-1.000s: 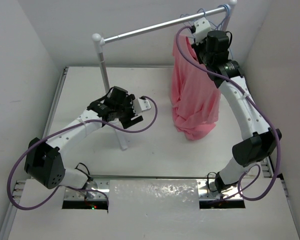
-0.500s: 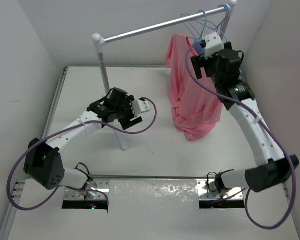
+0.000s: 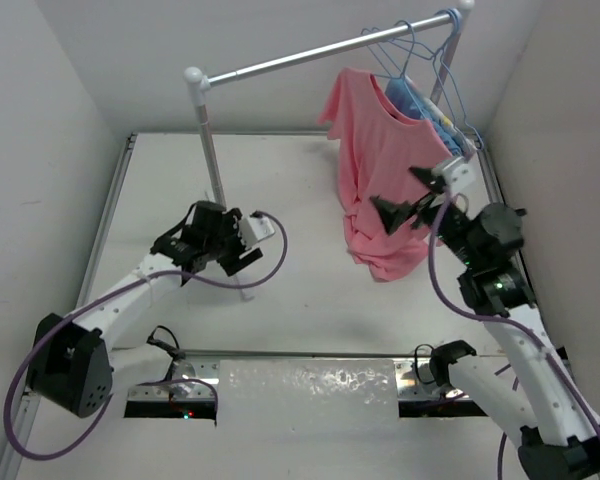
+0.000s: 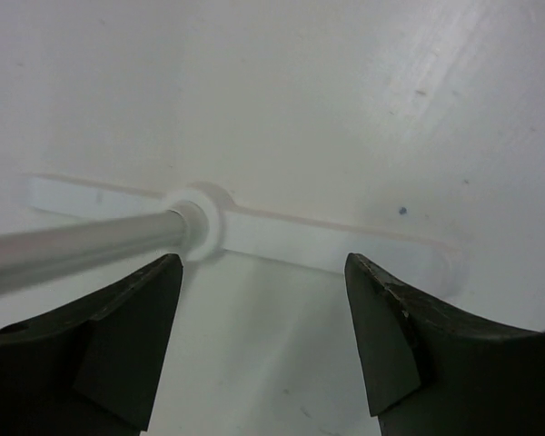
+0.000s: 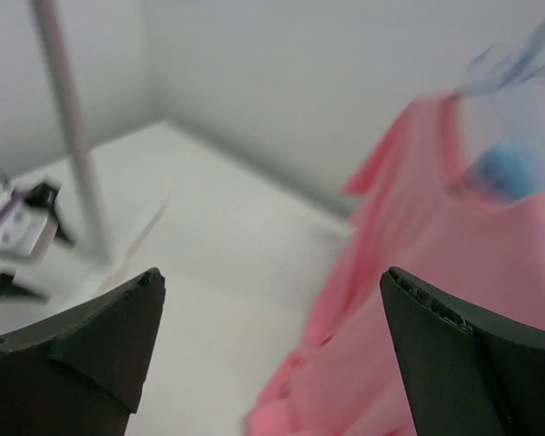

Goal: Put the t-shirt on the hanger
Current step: Reset both arms

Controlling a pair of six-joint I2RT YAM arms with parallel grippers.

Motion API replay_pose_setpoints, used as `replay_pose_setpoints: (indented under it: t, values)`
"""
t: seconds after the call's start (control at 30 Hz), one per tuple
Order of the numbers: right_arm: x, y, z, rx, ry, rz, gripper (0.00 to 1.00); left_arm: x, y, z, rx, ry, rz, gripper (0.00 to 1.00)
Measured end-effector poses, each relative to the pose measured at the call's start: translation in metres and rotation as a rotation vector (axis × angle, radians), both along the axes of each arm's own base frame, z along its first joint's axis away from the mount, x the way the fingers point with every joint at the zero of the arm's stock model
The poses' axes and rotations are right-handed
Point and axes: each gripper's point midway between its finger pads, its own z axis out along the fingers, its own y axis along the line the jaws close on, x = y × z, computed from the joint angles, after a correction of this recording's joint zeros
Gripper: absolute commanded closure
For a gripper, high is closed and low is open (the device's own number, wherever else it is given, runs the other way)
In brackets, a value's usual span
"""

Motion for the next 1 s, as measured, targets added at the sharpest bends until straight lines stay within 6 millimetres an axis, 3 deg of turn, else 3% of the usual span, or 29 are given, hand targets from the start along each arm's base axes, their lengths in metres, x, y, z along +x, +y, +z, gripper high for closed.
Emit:
replay_pose_setpoints:
  t: [0.1, 0.13, 0.23, 0.33, 0.4, 0.57, 0.8, 1.0]
  values:
    - [0.001, 0.029, -0.091, -0.005, 0.191, 0.147, 0.01, -0.032, 0.005, -0.021, -0.021, 0.021, -0.061, 0.3]
    - [0.002, 0.031, -0.133, -0.003, 0.292, 0.157, 0.01, -0.043, 0.006, -0.023, -0.032, 0.017, -0.092, 0.3]
    - [-0.008, 0.024, -0.238, -0.011, 0.564, 0.099, 0.01, -0.063, 0.003, -0.024, -0.062, -0.033, -0.173, 0.3]
    - [-0.024, 0.009, -0.303, -0.022, 0.747, 0.011, 0.01, -0.077, 0.001, -0.033, -0.07, -0.025, -0.238, 0.3]
    - [-0.029, 0.003, -0.321, -0.013, 0.792, -0.029, 0.01, -0.086, -0.001, -0.042, -0.061, 0.017, -0.278, 0.3]
    - [-0.039, -0.008, -0.341, 0.039, 0.81, -0.1, 0.01, -0.086, -0.002, -0.049, -0.054, 0.037, -0.289, 0.3]
    - [-0.032, -0.028, -0.328, 0.108, 0.705, -0.227, 0.01, -0.092, -0.003, -0.073, -0.038, 0.137, -0.316, 0.3]
    - [-0.035, -0.035, -0.334, 0.13, 0.666, -0.258, 0.01, -0.096, -0.002, -0.083, -0.026, 0.181, -0.317, 0.3]
